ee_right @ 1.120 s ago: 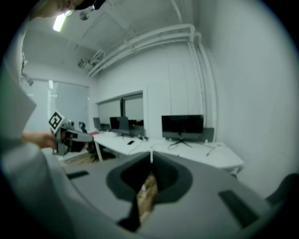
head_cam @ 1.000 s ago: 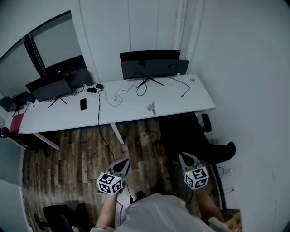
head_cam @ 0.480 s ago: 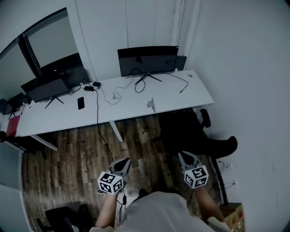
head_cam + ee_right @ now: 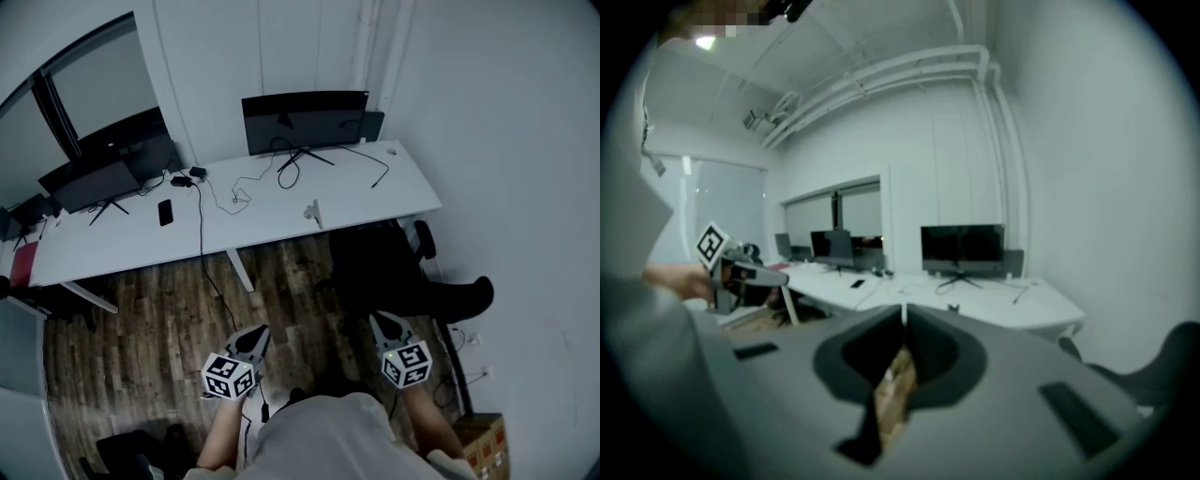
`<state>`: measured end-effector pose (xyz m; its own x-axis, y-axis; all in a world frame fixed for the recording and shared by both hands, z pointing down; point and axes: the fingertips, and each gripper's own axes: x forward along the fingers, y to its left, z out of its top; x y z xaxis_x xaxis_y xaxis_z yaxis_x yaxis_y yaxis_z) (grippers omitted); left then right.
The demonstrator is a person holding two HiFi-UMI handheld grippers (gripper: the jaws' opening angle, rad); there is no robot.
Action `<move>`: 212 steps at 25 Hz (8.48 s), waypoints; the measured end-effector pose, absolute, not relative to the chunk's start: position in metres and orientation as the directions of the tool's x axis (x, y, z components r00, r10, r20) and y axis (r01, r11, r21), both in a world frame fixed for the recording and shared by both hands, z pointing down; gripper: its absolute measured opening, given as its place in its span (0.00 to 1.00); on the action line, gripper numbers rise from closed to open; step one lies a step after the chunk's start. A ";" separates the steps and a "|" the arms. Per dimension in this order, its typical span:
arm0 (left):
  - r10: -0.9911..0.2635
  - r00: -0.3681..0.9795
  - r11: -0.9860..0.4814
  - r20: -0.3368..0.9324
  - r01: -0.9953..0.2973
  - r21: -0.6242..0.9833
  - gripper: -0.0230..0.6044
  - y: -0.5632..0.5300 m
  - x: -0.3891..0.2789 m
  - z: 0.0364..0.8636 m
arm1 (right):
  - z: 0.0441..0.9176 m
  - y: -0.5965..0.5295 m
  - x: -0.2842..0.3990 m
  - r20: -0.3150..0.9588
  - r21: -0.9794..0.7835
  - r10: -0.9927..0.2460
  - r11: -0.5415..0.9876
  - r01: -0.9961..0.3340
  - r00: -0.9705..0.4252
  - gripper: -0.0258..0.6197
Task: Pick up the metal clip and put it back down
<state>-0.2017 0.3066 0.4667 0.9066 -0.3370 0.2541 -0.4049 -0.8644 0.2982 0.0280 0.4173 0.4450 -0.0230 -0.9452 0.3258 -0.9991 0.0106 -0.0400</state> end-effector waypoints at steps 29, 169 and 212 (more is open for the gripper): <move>-0.413 0.867 -0.820 0.278 -0.487 0.302 0.09 0.185 -0.120 0.477 | 0.468 0.265 0.119 0.375 -0.085 -0.922 0.068 -0.994 -0.095 0.09; 0.150 0.717 -0.440 0.681 -0.568 0.695 0.28 -0.141 0.201 0.784 | 0.720 -0.051 0.282 0.671 -0.407 -0.710 -0.110 -0.907 -0.215 0.09; 0.189 0.792 -0.284 0.581 -0.522 0.804 0.09 -0.134 0.219 0.800 | 0.717 -0.062 0.282 0.682 -0.378 -0.690 -0.046 -0.925 -0.244 0.09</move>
